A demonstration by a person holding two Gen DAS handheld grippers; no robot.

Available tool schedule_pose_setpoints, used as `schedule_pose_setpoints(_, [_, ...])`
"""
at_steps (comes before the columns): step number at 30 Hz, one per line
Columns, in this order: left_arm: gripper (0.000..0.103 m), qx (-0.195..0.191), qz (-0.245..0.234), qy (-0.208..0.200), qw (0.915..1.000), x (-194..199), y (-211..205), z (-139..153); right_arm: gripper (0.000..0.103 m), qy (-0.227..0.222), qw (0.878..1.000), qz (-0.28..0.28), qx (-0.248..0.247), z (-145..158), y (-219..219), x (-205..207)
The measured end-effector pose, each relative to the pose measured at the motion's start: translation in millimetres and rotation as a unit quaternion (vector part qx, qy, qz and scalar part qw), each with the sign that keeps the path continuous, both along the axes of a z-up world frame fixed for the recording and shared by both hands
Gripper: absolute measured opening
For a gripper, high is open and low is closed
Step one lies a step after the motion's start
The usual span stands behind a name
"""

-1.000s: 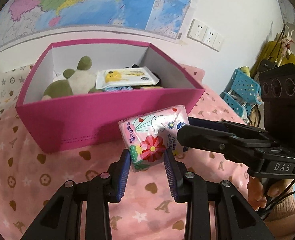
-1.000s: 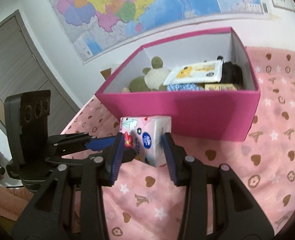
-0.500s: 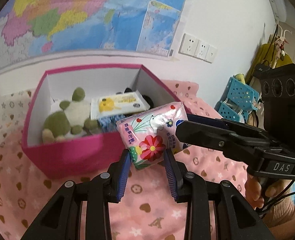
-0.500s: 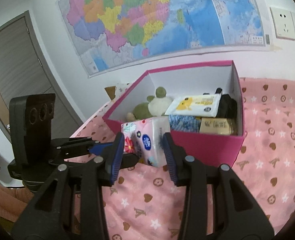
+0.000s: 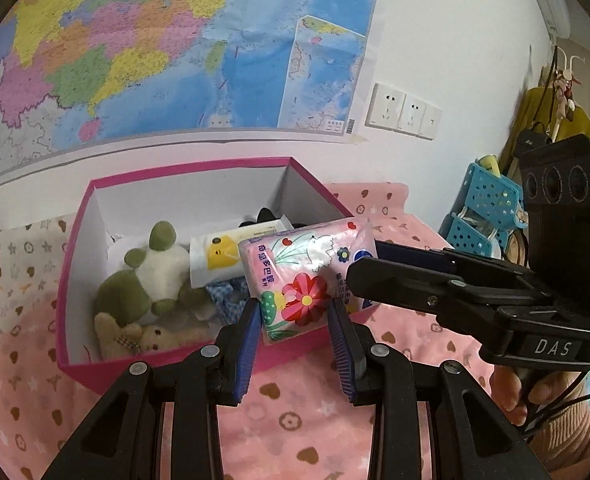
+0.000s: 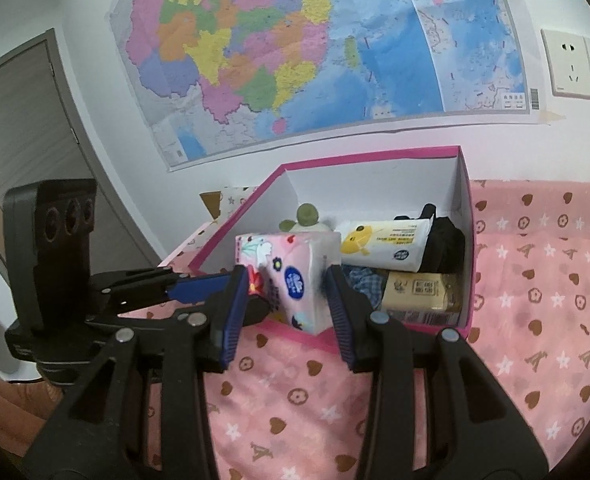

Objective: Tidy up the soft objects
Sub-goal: 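Carry the pink floral packet into the magenta box and open the right tool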

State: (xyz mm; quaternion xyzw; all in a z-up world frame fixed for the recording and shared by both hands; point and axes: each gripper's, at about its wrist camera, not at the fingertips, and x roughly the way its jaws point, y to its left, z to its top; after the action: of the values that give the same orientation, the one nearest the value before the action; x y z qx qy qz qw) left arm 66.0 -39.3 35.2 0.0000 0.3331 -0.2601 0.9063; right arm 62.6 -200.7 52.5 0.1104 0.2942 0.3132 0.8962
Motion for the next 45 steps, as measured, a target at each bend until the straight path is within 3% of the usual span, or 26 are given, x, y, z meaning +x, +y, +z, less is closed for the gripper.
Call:
schedule_pose_setpoints(16, [0.033,0.019,0.011,0.012,0.9997,34.3,-8.6,-9.7,0.043,0.023,1.000,-0.006,0.002,-9.1,-7.6,36.0])
schedule_pose_setpoints(31, [0.034,0.040,0.035,0.057,0.9969,69.9,-10.0,-35.8,0.043,0.062,0.998,-0.011,-0.002,-29.9,-2.1,66.2])
schedule_pose_setpoints(34, [0.051,0.046,0.050,0.062,0.9958,73.1,-7.1,-39.6,0.043,0.066,0.997,-0.024,-0.012,-33.0,-2.4,69.5])
schedule_pose_setpoints(36, [0.078,0.051,0.069,0.059,0.9946,71.5,-2.3,-40.3,0.043,0.063,0.997,-0.032,-0.019,-33.5,-3.6,68.0])
schedule_pose_setpoints(40, [0.081,0.044,0.085,0.039,0.9947,55.8,10.7,-35.5,0.044,0.048,0.997,-0.042,-0.040,-30.1,-5.2,53.5])
schedule_pose_setpoints(45, [0.088,0.044,0.114,0.007,0.9925,22.1,27.8,-25.8,0.067,0.001,0.995,-0.053,-0.084,-23.8,1.5,19.8])
